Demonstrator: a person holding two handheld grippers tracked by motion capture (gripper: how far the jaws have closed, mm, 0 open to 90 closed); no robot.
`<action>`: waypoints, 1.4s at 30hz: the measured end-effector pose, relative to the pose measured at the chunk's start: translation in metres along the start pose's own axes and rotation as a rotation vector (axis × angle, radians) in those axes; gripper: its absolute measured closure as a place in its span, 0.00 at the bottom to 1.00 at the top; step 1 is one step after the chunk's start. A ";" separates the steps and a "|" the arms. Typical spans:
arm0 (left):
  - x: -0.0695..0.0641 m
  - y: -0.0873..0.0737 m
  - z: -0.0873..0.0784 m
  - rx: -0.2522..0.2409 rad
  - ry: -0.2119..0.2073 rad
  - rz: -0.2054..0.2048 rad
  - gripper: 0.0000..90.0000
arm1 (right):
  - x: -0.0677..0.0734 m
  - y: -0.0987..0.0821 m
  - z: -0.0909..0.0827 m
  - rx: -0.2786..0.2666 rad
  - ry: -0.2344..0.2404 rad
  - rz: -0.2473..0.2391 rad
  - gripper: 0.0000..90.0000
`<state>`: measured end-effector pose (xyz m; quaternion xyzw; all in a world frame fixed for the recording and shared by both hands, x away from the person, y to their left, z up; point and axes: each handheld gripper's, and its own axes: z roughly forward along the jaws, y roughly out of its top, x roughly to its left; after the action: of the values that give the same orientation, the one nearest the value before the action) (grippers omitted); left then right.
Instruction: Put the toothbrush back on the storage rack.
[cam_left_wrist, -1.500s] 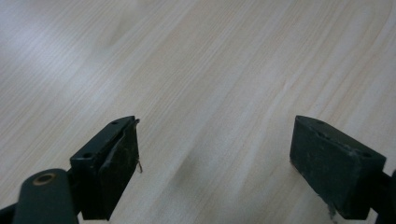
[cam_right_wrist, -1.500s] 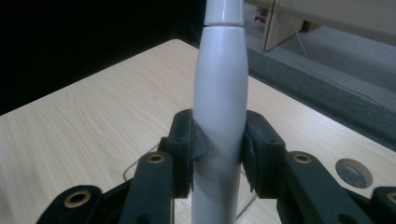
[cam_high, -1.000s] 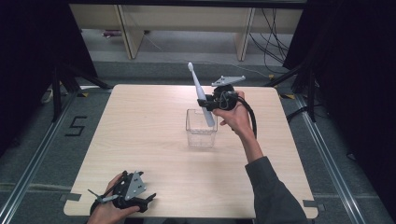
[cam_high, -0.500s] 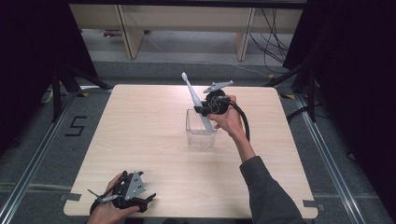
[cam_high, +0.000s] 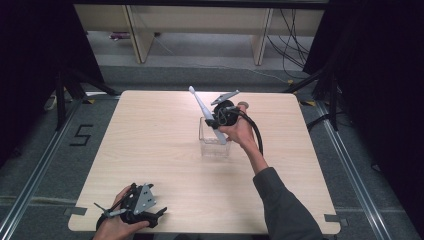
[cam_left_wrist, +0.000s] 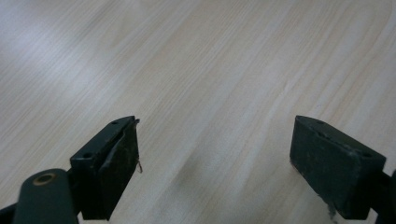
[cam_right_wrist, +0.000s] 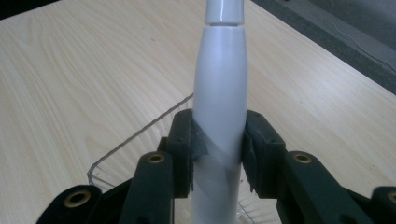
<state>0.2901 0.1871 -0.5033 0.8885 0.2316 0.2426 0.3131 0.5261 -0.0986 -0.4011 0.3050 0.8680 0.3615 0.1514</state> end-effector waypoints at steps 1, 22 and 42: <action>0.000 0.000 0.000 -0.001 0.000 -0.002 0.17 | 0.001 0.000 0.002 -0.006 0.001 0.006 0.75; 0.000 0.000 0.000 -0.001 0.009 0.001 0.17 | 0.005 -0.005 0.019 0.124 -0.001 0.014 0.74; 0.000 0.000 0.000 -0.003 0.011 -0.002 0.17 | 0.002 -0.009 0.026 0.192 -0.005 -0.052 0.74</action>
<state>0.2898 0.1868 -0.5030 0.8865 0.2338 0.2475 0.3133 0.5331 -0.0882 -0.4258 0.2963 0.9059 0.2718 0.1329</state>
